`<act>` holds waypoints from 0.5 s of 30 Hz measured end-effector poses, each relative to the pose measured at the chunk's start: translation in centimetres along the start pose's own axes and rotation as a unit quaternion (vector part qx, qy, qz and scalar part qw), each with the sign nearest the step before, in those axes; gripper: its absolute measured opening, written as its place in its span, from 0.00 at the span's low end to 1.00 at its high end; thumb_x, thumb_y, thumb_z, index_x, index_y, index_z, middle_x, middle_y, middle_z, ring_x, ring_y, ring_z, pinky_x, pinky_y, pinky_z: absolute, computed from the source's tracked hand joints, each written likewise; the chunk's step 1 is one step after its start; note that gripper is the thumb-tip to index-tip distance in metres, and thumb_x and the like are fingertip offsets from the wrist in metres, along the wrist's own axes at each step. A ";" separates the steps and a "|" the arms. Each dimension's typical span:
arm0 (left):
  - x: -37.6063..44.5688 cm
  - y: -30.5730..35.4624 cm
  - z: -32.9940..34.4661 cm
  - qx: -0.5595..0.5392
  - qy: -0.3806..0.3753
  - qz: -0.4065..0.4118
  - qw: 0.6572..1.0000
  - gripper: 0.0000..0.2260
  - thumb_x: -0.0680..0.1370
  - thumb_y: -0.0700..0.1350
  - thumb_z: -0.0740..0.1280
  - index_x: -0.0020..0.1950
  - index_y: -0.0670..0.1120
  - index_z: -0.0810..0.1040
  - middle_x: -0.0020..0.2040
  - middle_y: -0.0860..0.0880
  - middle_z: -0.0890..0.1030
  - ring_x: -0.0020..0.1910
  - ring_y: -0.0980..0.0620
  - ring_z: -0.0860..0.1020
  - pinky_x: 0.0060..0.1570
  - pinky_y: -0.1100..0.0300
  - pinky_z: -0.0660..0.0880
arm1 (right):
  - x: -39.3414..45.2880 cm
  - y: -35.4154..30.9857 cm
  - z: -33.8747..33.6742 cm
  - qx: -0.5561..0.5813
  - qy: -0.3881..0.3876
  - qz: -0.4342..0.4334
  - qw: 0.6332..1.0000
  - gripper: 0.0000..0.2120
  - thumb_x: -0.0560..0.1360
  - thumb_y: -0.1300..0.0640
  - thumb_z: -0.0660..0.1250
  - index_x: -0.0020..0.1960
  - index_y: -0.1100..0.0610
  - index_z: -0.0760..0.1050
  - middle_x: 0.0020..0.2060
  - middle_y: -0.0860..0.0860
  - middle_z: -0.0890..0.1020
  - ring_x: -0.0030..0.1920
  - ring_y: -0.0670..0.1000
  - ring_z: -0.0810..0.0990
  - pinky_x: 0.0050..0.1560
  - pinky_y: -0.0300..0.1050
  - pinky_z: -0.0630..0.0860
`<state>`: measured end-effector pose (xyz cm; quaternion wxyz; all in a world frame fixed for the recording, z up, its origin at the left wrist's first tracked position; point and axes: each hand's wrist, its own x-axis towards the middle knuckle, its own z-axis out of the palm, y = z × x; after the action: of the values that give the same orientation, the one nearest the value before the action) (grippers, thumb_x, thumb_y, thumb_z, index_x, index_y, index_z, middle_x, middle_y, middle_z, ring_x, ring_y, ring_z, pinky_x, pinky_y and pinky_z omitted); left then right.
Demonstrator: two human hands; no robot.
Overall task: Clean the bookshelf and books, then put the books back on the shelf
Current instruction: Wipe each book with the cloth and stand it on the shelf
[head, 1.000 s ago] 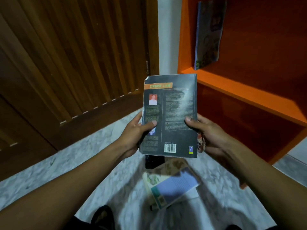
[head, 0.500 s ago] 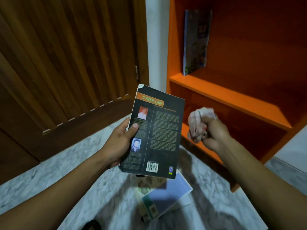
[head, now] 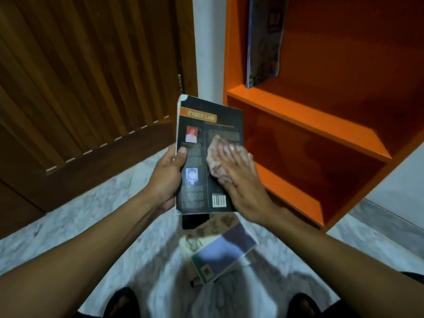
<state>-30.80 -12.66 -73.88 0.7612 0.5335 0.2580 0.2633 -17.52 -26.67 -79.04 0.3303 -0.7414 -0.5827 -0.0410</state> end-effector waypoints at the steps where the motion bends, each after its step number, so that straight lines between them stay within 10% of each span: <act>1: 0.3 0.3 -0.4 -0.007 0.015 -0.002 1.000 0.12 0.85 0.45 0.55 0.63 0.48 0.75 0.50 0.45 0.85 0.42 0.49 0.84 0.40 0.54 0.83 | -1.0 -0.2 0.6 0.016 -0.013 -0.023 1.000 0.25 0.85 0.49 0.51 0.80 0.49 0.50 0.80 0.45 0.50 0.80 0.46 0.42 0.78 0.59 0.39; 7: 1.1 2.1 -3.1 -0.010 0.059 -0.004 0.998 0.14 0.86 0.48 0.55 0.66 0.45 0.74 0.58 0.40 0.83 0.50 0.43 0.82 0.49 0.45 0.82 | -5.2 0.1 2.3 0.066 -0.087 -0.126 0.986 0.30 0.75 0.75 0.60 0.74 0.58 0.69 0.76 0.51 0.66 0.79 0.49 0.58 0.79 0.51 0.53; 12: 1.3 1.7 -4.0 0.006 0.103 -0.006 0.995 0.15 0.85 0.51 0.56 0.64 0.44 0.76 0.53 0.42 0.85 0.47 0.44 0.84 0.53 0.43 0.81 | -4.8 -1.4 1.4 0.244 -0.022 0.098 0.965 0.12 0.79 0.57 0.57 0.58 0.54 0.77 0.40 0.36 0.83 0.41 0.36 0.80 0.42 0.34 0.75; 15: 1.1 1.6 -4.0 0.020 0.105 -0.006 0.994 0.14 0.85 0.50 0.56 0.60 0.45 0.77 0.52 0.41 0.85 0.47 0.44 0.85 0.52 0.44 0.81 | -2.5 -1.1 0.4 0.301 0.045 0.189 0.934 0.08 0.79 0.53 0.59 0.53 0.48 0.76 0.40 0.38 0.83 0.42 0.37 0.79 0.47 0.38 0.71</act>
<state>-32.87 -8.75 -73.68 0.7206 0.5163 0.3454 0.3079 -19.43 -28.45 -79.94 0.5655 -0.7011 -0.4011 0.1665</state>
